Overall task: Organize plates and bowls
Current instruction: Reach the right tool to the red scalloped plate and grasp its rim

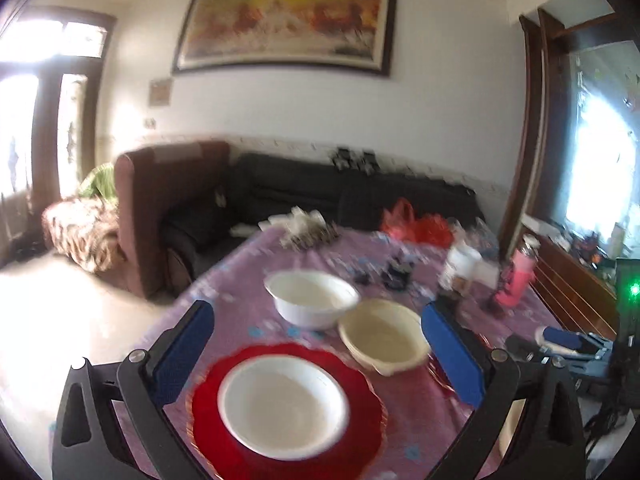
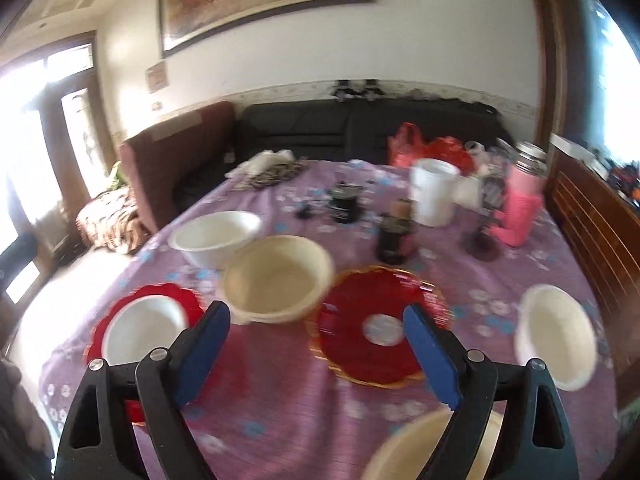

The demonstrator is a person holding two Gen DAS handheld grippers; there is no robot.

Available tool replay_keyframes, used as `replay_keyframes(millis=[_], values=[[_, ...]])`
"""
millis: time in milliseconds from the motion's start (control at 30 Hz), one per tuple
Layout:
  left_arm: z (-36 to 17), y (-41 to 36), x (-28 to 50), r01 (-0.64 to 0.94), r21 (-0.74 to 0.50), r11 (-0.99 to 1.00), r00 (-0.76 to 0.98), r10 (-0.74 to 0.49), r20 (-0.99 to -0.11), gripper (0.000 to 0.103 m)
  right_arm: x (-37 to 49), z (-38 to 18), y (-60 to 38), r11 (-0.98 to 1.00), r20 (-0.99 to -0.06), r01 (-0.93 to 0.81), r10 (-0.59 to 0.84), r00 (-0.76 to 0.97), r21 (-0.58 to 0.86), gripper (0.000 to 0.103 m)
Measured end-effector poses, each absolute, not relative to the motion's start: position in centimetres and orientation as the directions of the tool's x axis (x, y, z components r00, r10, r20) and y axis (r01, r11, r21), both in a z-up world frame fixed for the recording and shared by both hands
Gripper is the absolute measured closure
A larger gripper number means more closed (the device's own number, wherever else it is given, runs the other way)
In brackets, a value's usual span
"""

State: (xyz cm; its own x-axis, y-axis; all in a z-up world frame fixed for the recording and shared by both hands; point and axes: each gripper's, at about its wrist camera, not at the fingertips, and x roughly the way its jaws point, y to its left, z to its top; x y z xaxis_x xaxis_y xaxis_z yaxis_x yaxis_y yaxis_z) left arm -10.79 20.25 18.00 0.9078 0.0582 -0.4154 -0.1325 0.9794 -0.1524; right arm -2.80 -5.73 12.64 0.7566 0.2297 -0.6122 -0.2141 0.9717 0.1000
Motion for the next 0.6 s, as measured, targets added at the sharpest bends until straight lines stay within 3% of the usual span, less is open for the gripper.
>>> replay_keyframes(millis=[267,600], values=[[13.5,14.6,-5.3,0.011,-0.274,0.962,0.786,-0.177,-0.593,0.0,-2.1,9.9,-17.3,0.981,-0.689,-0.02,0.148,0.709,0.19,0.012],[8.4,4.4,-4.8,0.22,-0.223,0.95,0.611,-0.312,-0.727,0.0,-5.0,6.0,-23.3,0.976,-0.748,0.035,0.142,0.648,0.216,0.012]])
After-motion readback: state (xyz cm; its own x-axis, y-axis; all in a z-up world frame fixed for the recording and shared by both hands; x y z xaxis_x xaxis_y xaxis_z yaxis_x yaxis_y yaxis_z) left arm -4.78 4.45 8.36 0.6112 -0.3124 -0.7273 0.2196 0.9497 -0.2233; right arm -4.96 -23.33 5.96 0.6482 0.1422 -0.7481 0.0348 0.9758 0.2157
